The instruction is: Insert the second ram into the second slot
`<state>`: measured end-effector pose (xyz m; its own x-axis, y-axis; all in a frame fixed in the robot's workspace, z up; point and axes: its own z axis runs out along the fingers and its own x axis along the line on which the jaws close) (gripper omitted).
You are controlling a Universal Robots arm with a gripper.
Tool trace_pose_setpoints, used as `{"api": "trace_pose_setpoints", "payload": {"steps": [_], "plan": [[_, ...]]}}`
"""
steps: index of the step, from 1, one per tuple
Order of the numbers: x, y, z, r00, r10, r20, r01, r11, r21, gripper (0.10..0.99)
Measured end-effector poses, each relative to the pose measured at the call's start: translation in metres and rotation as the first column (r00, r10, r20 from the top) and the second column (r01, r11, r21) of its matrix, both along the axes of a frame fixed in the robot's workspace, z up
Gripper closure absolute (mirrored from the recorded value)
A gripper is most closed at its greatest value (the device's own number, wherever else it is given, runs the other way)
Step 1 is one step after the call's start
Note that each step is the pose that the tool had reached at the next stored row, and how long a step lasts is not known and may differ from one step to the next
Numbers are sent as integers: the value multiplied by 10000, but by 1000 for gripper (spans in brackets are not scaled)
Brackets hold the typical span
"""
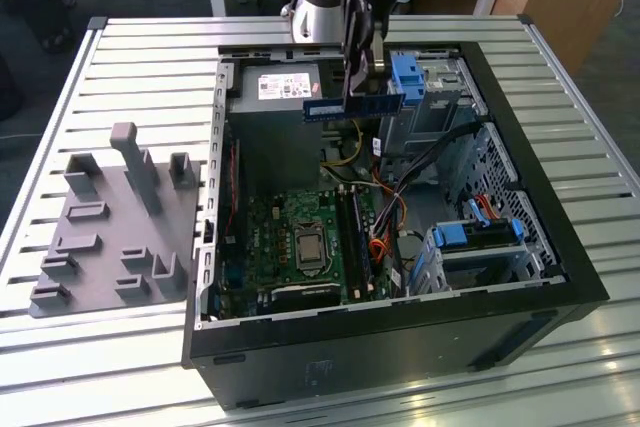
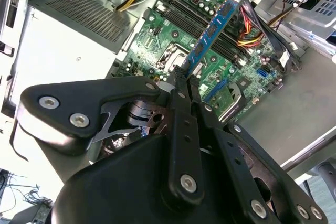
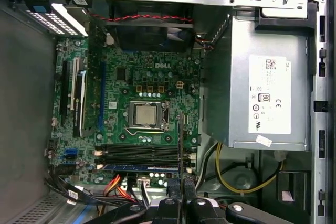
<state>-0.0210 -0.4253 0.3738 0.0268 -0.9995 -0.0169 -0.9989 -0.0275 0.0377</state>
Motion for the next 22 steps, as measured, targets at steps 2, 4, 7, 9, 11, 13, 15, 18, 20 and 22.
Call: {"api": "trace_pose_setpoints", "payload": {"steps": [2,4,7,9,11,13,15,18,20,22], "plan": [[0,-10,0,10000,0,0,0,10000,-1,949],[0,-20,0,10000,0,0,0,10000,0,949],[0,-37,0,10000,-1,0,1,10000,-1,949],[0,-47,0,10000,0,-1,0,10000,-1,949],[0,-57,0,10000,0,0,0,10000,0,949],[0,-67,0,10000,0,0,0,10000,-1,949],[0,-77,1,10000,0,0,0,10000,-1,949],[0,-92,0,10000,0,0,0,10000,0,949],[0,-103,0,10000,0,0,0,10000,-1,949],[0,-113,0,10000,0,0,0,10000,0,949]]}}
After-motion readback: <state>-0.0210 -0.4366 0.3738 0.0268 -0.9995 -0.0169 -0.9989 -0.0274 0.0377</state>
